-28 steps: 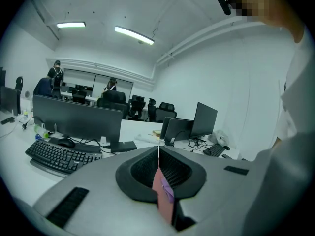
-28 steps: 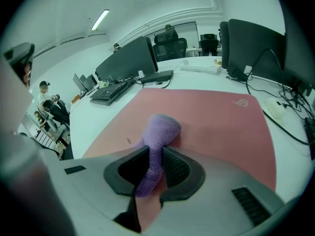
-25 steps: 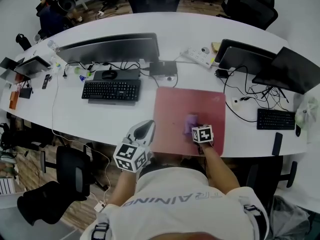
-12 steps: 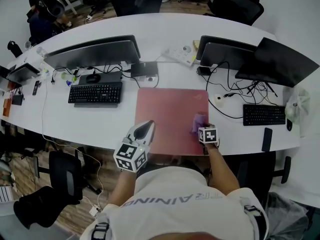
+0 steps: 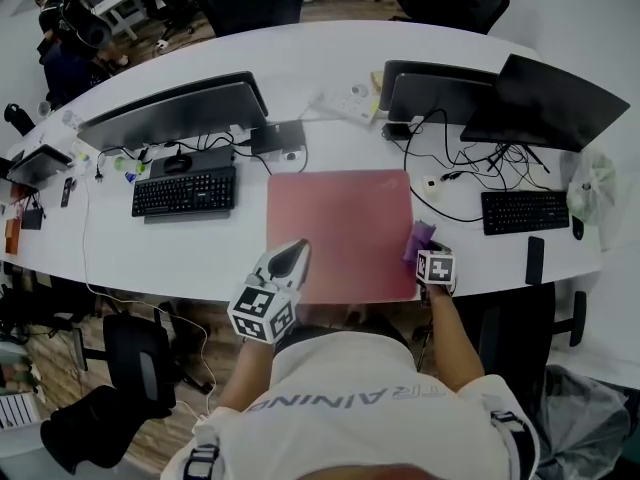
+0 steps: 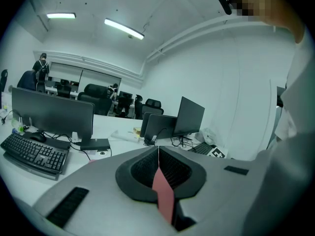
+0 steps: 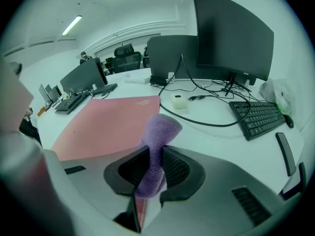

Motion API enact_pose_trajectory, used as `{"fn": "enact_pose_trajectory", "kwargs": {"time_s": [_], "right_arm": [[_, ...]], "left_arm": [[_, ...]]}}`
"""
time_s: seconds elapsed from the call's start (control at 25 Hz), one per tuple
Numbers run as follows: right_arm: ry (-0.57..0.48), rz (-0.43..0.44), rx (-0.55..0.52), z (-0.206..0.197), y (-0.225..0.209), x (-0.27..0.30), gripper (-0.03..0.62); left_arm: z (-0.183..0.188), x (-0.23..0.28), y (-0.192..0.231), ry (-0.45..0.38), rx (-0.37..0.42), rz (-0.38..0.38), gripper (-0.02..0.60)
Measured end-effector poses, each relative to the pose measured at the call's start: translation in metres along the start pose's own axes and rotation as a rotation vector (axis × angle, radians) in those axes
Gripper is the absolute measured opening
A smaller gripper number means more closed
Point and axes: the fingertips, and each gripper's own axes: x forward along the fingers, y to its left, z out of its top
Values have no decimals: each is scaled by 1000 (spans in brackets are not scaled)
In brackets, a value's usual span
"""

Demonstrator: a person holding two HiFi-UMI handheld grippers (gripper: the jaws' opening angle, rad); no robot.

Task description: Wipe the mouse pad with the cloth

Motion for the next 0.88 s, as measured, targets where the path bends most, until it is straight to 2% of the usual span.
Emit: {"fn": "enact_pose_trajectory", "kwargs": {"time_s": [0.2, 0.52, 0.6, 0.72, 0.88], "right_arm": [[-86, 51, 5, 22, 55, -26, 94], [-150, 193, -89, 49, 204, -46, 94], [-146, 237, -115, 47, 246, -48, 94], [-136, 272, -209, 38, 305, -47, 94], [-92, 339, -280, 14, 375, -40, 94]], "left_arm": [[3, -27, 20, -12, 3, -20, 32], [-4, -107, 90, -31, -18, 20, 32], [-8, -126, 109, -34, -25, 34, 32], [-13, -155, 133, -43, -35, 49, 32], [-27, -194, 163, -44, -53, 86, 32]]}}
